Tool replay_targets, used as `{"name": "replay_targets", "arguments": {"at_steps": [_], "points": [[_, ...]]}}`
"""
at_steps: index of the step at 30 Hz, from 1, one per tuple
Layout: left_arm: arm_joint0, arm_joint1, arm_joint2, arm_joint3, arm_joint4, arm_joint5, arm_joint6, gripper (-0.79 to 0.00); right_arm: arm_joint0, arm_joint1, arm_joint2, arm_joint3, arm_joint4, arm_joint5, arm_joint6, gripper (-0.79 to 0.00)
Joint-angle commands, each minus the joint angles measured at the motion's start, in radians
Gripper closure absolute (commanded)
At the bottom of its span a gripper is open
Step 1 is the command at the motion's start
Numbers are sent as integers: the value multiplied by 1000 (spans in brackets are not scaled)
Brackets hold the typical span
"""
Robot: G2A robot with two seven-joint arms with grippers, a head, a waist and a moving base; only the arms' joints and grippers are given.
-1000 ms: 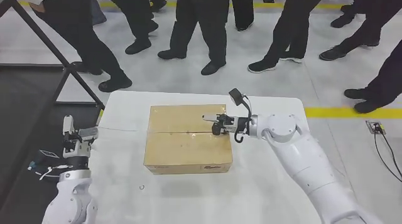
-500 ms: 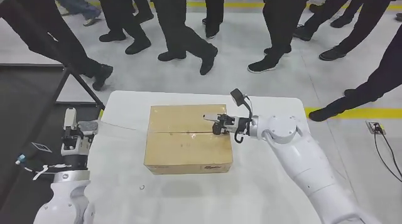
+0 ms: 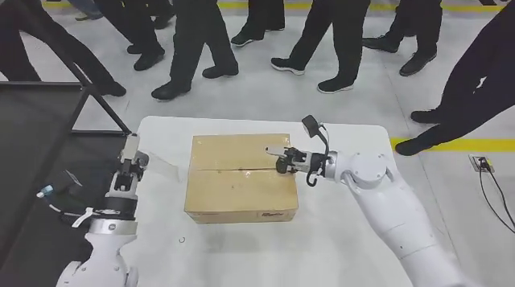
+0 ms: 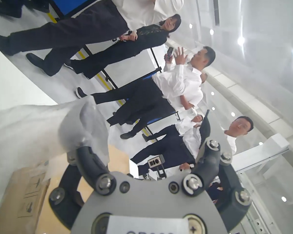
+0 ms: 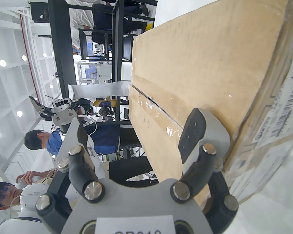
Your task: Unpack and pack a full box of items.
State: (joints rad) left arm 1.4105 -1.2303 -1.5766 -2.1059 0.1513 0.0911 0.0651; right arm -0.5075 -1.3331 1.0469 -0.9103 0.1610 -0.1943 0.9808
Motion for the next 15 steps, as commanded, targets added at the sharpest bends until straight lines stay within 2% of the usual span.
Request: {"name": "replay_targets", "arguments": {"at_steps": [1,6,15], "points": [[-5,-1,20,-9,35,11,-7,-785,-11,6,13,-14,-2,-1,-1,-785],[-44,-7,117,-18,125,56,-22,-785,-53,23,53,-63,-6,-1,-2,-785],[-134,-18,277,35,287,137,-87,-785,-116,49,106,-149,-22,25,-4,-785]]}}
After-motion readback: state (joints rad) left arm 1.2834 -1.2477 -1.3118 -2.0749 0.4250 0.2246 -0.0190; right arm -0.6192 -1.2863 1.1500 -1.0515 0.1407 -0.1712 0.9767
